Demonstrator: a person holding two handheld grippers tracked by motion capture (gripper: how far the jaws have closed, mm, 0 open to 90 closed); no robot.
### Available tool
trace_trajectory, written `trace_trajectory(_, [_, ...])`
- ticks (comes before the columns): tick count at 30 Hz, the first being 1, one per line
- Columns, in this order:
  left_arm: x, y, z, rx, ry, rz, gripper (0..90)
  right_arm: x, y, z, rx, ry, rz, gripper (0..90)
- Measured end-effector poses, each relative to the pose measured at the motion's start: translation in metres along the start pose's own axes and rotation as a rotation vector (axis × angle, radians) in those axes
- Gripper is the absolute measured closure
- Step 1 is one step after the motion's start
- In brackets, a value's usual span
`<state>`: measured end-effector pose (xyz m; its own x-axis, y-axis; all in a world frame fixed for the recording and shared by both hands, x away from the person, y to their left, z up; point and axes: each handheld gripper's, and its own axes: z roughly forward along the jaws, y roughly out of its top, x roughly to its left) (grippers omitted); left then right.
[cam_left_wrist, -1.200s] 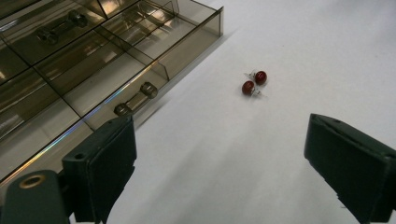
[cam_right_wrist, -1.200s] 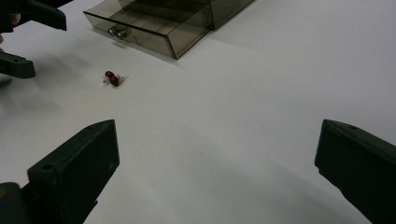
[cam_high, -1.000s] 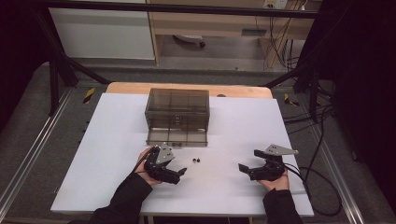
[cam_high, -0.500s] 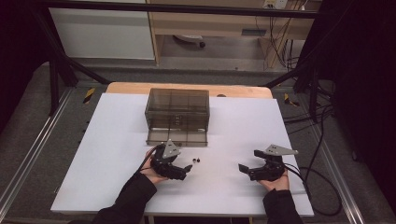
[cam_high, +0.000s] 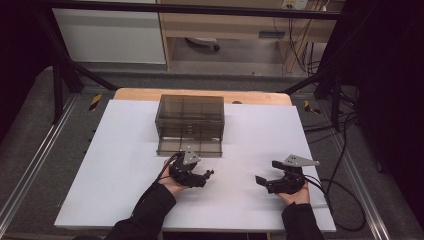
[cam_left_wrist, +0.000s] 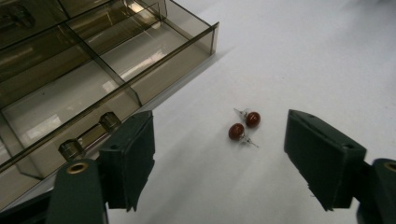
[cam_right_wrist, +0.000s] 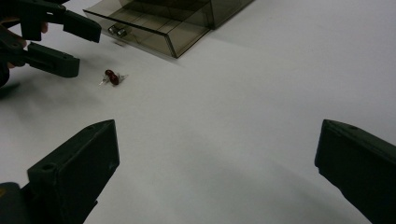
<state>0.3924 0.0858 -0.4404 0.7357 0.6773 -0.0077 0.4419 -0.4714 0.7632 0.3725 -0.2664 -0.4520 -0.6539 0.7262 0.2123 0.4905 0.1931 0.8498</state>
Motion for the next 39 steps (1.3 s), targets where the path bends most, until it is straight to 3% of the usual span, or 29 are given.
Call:
trace_trajectory(8, [0.001, 0.002, 0.009, 0.013, -0.009, -0.028, 37.6, 0.0, 0.0, 0.0, -0.002, 0.0, -0.001, 0.5])
trace_trajectory(17, [0.001, 0.001, 0.013, 0.031, -0.017, -0.016, 50.7, 0.0, 0.0, 0.0, -0.004, 0.0, -0.001, 0.6])
trace_trajectory(23, [0.002, 0.001, 0.016, 0.034, -0.065, -0.028, 59.1, 0.0, 0.0, -0.001, -0.005, 0.001, 0.0, 0.5])
trace_trajectory(30, [0.001, 0.002, 0.019, 0.038, -0.091, -0.029, 64.9, 0.0, 0.0, -0.001, -0.005, 0.001, -0.001, 0.6])
trace_trajectory(39, [0.0, 0.001, 0.02, 0.049, -0.08, -0.013, 70.5, 0.0, 0.0, -0.001, -0.004, 0.0, -0.001, 0.5])
